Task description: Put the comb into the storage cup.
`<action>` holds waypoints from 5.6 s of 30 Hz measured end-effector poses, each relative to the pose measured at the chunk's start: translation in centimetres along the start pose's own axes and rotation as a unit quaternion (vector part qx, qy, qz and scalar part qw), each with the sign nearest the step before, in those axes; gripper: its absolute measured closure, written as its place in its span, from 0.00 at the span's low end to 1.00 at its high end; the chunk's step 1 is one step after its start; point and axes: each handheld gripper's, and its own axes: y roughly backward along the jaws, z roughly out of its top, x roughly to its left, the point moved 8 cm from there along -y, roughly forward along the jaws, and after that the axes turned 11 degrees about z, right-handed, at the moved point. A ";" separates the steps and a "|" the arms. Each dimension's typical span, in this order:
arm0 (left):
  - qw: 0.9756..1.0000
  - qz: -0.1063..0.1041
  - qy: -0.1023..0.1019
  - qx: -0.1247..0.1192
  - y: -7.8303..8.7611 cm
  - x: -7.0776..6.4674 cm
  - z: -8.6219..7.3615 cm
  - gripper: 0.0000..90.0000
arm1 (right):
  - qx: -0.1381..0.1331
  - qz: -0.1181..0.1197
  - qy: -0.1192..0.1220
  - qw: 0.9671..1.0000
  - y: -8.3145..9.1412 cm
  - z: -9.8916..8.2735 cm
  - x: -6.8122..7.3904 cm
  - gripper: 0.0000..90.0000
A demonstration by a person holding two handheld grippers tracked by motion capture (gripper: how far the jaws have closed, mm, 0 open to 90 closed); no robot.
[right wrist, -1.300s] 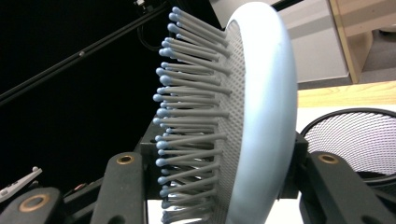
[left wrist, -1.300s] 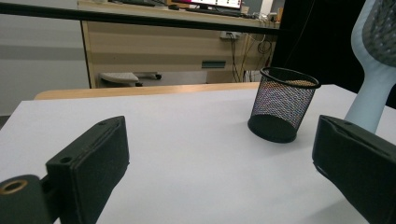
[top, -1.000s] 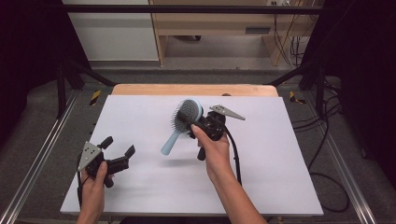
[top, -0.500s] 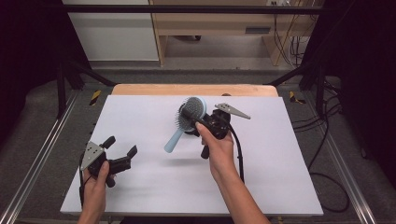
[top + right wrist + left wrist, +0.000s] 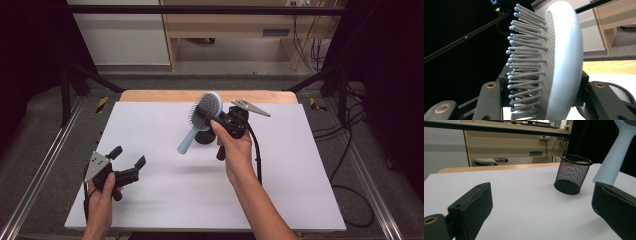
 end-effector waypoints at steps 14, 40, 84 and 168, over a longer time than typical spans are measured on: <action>1.000 -0.002 -0.001 -0.006 0.2 0.3 0.2 0.03 | -0.012 -0.006 -0.002 1.000 -1.0 2.5 -0.4 0.56; 1.000 -0.003 0.002 -0.005 0.1 0.5 0.1 0.03 | -0.033 -0.027 0.004 0.999 -1.9 5.9 -1.6 0.56; 1.000 -0.008 0.000 -0.003 0.0 0.3 0.0 0.03 | -0.066 -0.081 -0.003 0.994 -1.3 8.0 -6.0 0.56; 1.000 -0.015 -0.005 -0.003 -0.1 0.2 0.0 0.04 | 0.019 -0.139 0.056 0.989 -3.5 3.3 -10.4 0.56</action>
